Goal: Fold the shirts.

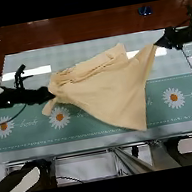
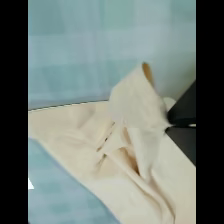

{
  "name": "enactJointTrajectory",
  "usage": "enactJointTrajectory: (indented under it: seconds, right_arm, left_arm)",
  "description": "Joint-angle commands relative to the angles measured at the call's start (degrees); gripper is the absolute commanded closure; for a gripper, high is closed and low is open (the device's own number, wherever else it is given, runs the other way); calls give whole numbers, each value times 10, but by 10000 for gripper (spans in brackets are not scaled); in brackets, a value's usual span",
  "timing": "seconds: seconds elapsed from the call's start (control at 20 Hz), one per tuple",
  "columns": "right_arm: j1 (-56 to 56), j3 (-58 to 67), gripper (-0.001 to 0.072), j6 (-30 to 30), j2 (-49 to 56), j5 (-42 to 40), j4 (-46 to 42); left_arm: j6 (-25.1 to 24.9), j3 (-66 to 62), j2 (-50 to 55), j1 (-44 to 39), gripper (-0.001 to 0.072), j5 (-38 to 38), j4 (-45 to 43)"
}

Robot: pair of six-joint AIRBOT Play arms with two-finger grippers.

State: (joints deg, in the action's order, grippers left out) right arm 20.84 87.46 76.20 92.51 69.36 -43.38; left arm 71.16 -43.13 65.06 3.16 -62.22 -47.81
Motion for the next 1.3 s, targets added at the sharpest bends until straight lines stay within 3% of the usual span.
enactJointTrajectory:
  seconds: [0.0, 0.1, 0.15, 0.2, 0.25, 0.3, 0.45, 0.55, 0.65, 0.75, 0.9, 1.0, 1.25]
  right_arm:
    - [0, 117, 692, 27, 90, 7, 46]
    - [-4, 122, 692, 27, 117, 12, 69]
    - [-9, 122, 626, 27, 125, 17, 68]
    - [-12, 122, 397, 27, 130, 24, 69]
    - [-16, 122, 299, 21, 131, 36, 68]
    - [-14, 122, 297, 21, 129, 54, 68]
    - [25, 122, 298, 22, 93, 123, 50]
    - [61, 112, 298, 17, 38, 164, -54]
    - [91, 47, 298, 27, -39, 149, -192]
    - [121, -95, 299, 61, -126, 76, -235]
    - [130, -342, 298, 54, -247, -29, -226]
    - [130, -450, 299, 44, -296, -46, -218]
    - [130, -530, 299, 31, -331, -5, -217]
  left_arm:
    - [1, 108, -54, -39, 683, 22, 57]
    - [3, 144, -49, -75, 682, 49, 65]
    - [12, 152, -45, -91, 682, 60, 65]
    - [16, 152, -40, -101, 641, 63, 65]
    - [16, 147, -36, -103, 383, 59, 64]
    - [16, 135, -36, -97, 207, 47, 54]
    - [16, 49, -43, -25, 205, -47, -13]
    - [16, -3, -69, 51, 205, -57, -50]
    - [16, -7, -95, 131, 205, -30, -46]
    - [22, 21, -87, 177, 206, -21, -6]
    - [-10, 63, -23, 172, 206, -21, 59]
    - [-39, 65, 41, 146, 206, -12, 111]
    - [-49, 17, 162, 78, 206, 35, 159]
